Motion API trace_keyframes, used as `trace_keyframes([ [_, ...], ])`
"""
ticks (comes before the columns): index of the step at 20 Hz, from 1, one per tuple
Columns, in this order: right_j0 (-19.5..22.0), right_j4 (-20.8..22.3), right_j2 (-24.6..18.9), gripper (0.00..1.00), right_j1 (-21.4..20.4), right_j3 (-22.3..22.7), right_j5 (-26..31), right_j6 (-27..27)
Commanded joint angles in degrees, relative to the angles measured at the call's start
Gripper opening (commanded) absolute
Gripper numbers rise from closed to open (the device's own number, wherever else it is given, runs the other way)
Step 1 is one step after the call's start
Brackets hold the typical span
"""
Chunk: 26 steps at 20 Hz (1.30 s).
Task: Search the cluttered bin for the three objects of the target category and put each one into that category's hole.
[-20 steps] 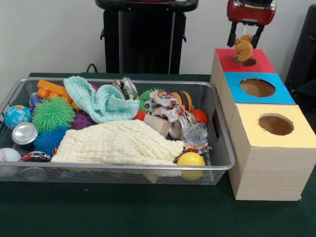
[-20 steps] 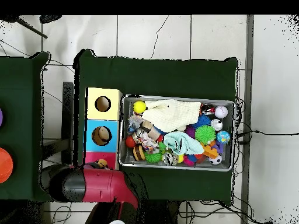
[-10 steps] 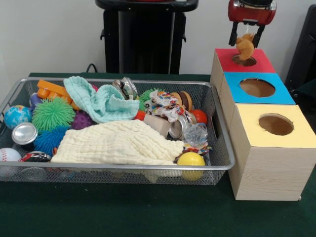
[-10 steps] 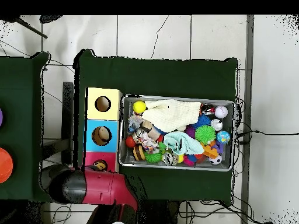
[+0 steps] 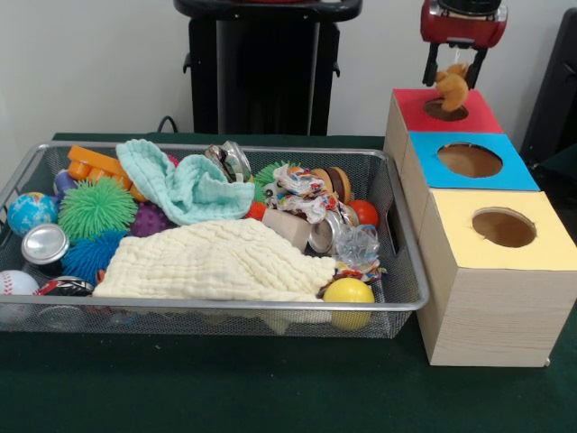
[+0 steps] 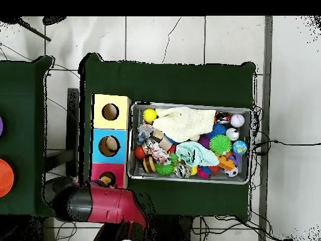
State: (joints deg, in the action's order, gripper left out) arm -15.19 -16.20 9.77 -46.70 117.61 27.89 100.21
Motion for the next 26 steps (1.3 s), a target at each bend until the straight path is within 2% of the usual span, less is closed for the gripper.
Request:
trace_keyframes([
  [1, 1.92, -2.91, -4.55, 1.00, 1.49, 2.25, -3.94, 12.05],
  [8, 1.54, -2.09, -3.94, 1.00, 1.79, 1.51, -3.41, 11.41],
  [9, 1.41, -1.92, -3.72, 0.00, 1.91, 1.18, -3.18, 11.44],
  [24, 1.51, -1.76, -4.06, 0.00, 2.11, 0.85, -3.47, 11.08],
  [25, 1.56, -1.75, -4.08, 1.00, 2.09, 0.88, -3.48, 11.04],
  [26, 1.51, -1.54, -4.03, 1.00, 2.12, 0.68, -3.25, 10.82],
])
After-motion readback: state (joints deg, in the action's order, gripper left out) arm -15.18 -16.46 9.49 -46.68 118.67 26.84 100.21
